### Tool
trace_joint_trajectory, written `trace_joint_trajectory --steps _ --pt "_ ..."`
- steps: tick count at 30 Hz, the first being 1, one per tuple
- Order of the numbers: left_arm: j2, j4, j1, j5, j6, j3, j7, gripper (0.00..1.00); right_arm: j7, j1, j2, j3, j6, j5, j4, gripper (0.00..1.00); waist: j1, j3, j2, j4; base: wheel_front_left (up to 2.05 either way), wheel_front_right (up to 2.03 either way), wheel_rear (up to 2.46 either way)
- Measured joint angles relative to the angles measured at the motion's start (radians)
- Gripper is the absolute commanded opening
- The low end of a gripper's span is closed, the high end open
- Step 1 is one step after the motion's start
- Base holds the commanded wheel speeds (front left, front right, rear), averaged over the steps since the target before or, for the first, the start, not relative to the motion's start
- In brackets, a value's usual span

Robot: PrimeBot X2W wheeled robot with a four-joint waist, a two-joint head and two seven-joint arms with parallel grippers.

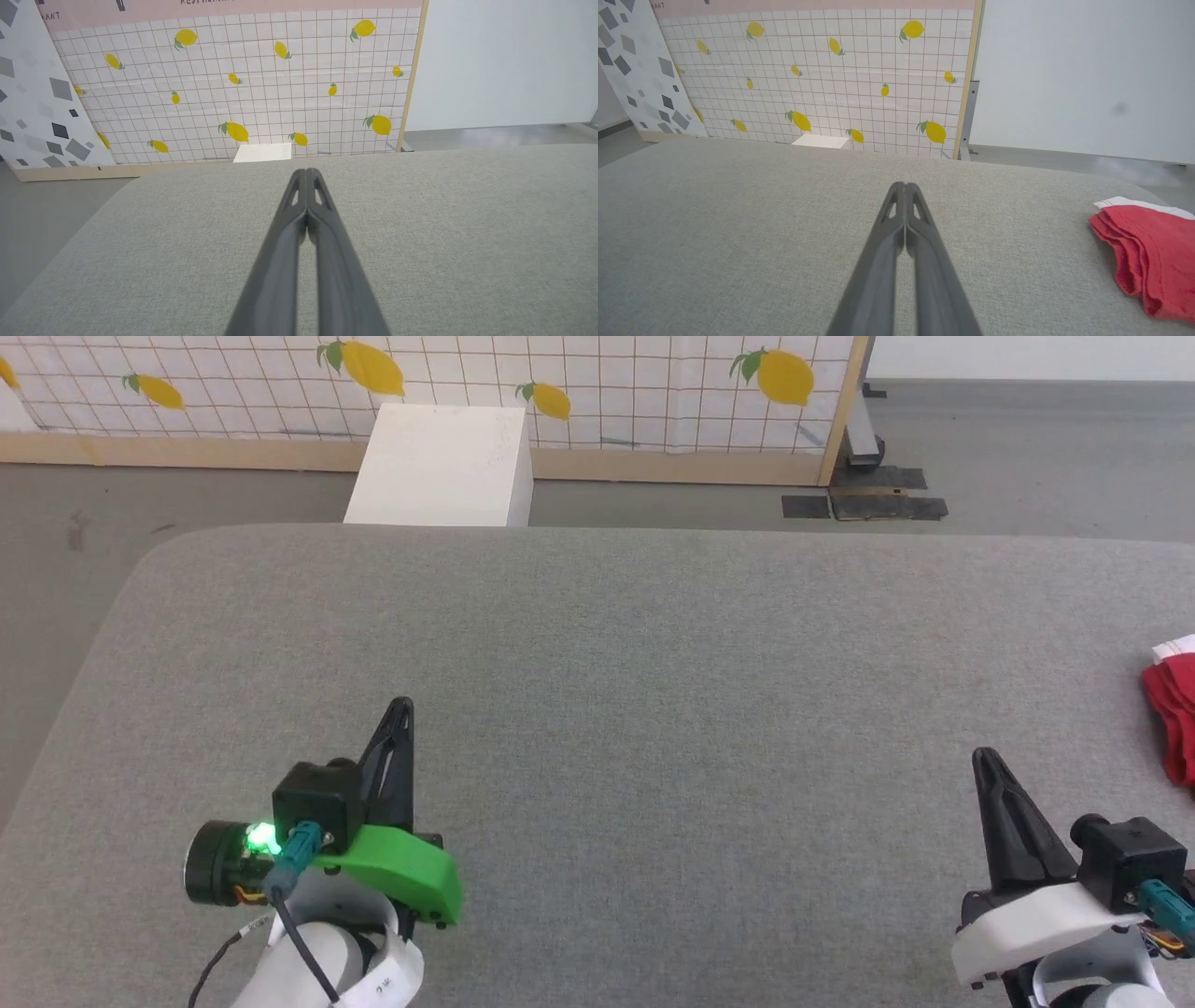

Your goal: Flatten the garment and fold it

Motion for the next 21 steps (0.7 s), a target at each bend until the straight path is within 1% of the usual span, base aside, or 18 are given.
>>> trace_joint_trajectory --steps 21 --pt "-0.084 -0.003 0.048 0.103 -0.074 0.127 0.035 0.00 0.022 -0.011 0.006 0.020 0.000 -0.016 0.008 0.00 0.0000 -0.015 0.0000 -0.009 0.00 0.00 0.00"
